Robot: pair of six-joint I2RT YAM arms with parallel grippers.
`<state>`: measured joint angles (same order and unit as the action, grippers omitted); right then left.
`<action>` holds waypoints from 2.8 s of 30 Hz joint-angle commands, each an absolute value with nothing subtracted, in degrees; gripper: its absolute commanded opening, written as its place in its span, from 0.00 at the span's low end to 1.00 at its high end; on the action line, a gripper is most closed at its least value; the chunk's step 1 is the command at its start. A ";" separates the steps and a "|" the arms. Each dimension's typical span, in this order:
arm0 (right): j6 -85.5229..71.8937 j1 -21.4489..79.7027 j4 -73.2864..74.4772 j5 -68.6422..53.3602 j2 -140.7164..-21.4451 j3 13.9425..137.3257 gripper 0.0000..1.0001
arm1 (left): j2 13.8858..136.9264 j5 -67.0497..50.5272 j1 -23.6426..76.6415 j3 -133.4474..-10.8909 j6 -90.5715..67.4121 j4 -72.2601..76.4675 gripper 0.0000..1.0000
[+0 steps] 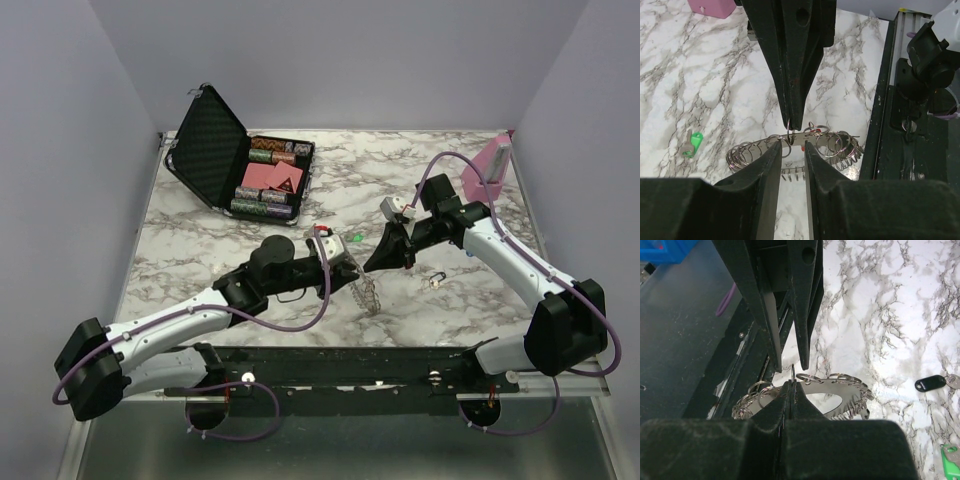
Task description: Put the keys on the keyring
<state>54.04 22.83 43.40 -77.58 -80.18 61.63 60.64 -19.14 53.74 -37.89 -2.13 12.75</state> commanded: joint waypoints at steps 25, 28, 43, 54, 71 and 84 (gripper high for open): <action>54.05 23.55 43.77 -78.22 -79.63 62.93 0.00 | 63.54 -20.30 53.70 -41.66 -2.37 12.92 0.16; 54.05 23.64 43.77 -78.31 -79.63 62.93 0.00 | 63.63 -20.13 53.53 -41.84 -2.29 12.48 0.06; 59.66 23.47 51.49 -81.21 -78.66 65.39 0.47 | 54.06 -21.26 53.61 -28.49 -0.26 27.06 0.00; 68.37 23.56 58.27 -81.91 -79.19 65.74 0.54 | 41.40 -30.14 53.53 -22.94 22.57 22.24 0.00; 75.16 23.82 66.10 -87.80 -80.51 66.01 0.67 | 42.80 -28.92 53.35 -26.90 2.85 21.07 0.00; 62.14 29.36 58.45 -92.02 -83.50 66.44 0.57 | 48.25 -31.20 52.47 -24.87 -4.48 31.29 0.00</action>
